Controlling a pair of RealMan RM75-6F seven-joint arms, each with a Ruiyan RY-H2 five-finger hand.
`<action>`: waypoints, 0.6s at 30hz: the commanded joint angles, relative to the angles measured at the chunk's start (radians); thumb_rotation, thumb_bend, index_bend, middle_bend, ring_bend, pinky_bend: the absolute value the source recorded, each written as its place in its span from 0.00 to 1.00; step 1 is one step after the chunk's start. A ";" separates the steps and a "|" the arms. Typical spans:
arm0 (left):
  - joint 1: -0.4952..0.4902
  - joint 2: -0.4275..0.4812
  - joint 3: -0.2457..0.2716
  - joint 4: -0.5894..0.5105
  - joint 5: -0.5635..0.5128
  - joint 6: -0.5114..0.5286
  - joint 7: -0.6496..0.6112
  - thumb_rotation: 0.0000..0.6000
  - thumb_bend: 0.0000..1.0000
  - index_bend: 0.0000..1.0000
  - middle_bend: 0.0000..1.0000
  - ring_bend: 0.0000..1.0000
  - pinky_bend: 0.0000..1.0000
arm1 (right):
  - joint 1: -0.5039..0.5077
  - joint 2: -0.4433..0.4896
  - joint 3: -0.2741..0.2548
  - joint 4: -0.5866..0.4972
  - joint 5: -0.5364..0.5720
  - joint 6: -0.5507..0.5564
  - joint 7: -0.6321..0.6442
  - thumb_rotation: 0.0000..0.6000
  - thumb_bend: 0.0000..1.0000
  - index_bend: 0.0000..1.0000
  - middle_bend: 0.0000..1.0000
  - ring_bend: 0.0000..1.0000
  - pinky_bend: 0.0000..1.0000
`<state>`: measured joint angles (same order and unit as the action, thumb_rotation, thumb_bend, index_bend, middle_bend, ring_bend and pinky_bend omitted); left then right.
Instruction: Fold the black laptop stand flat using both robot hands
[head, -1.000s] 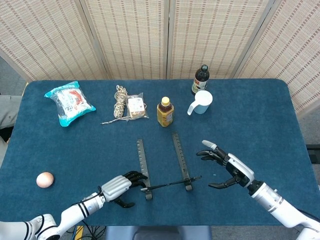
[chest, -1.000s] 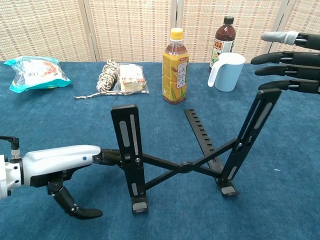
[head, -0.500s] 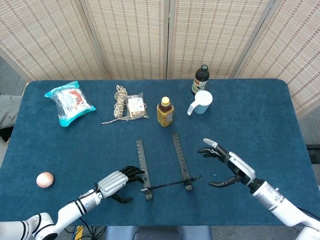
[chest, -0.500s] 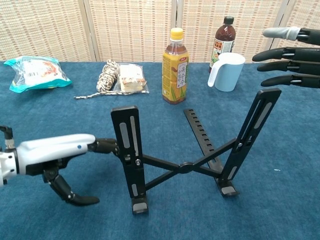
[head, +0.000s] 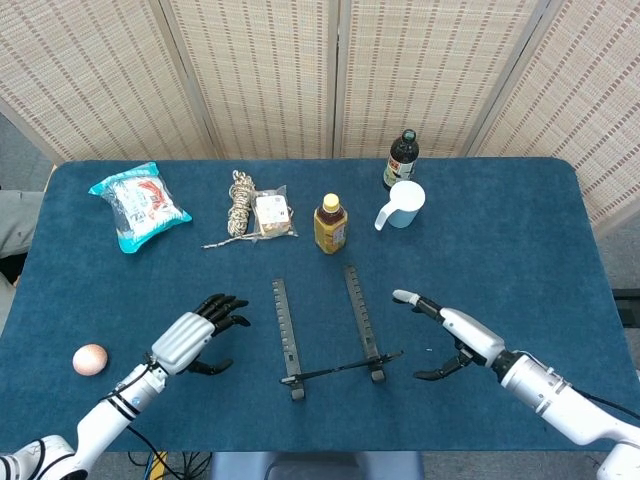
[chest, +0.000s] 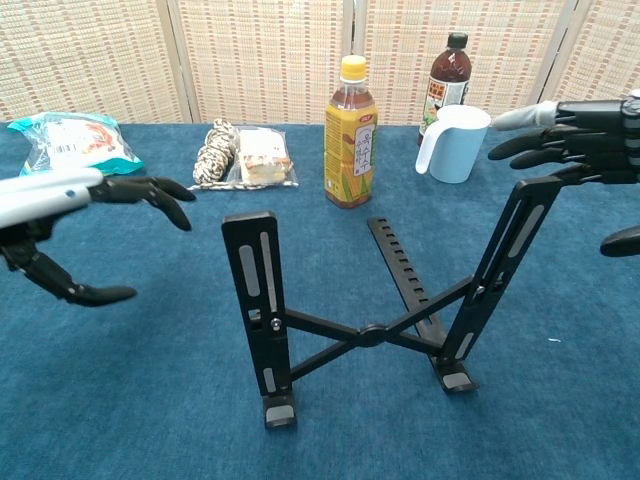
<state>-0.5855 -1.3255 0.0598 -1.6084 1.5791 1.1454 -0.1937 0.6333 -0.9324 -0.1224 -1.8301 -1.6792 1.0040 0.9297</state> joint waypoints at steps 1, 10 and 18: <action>0.028 0.029 -0.017 -0.029 -0.013 0.043 0.035 1.00 0.25 0.23 0.08 0.01 0.00 | 0.026 0.002 0.023 -0.029 0.036 -0.046 -0.040 1.00 0.00 0.00 0.10 0.01 0.12; 0.079 0.075 -0.052 -0.063 -0.028 0.123 0.102 1.00 0.25 0.23 0.08 0.01 0.00 | 0.068 -0.101 0.124 -0.042 0.221 -0.131 -0.216 1.00 0.00 0.00 0.09 0.00 0.12; 0.113 0.103 -0.068 -0.067 -0.043 0.156 0.125 1.00 0.25 0.23 0.08 0.01 0.00 | 0.083 -0.246 0.209 0.016 0.388 -0.112 -0.407 1.00 0.00 0.00 0.10 0.00 0.11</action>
<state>-0.4740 -1.2236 -0.0076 -1.6756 1.5370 1.3006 -0.0700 0.7111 -1.1255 0.0528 -1.8437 -1.3403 0.8734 0.5948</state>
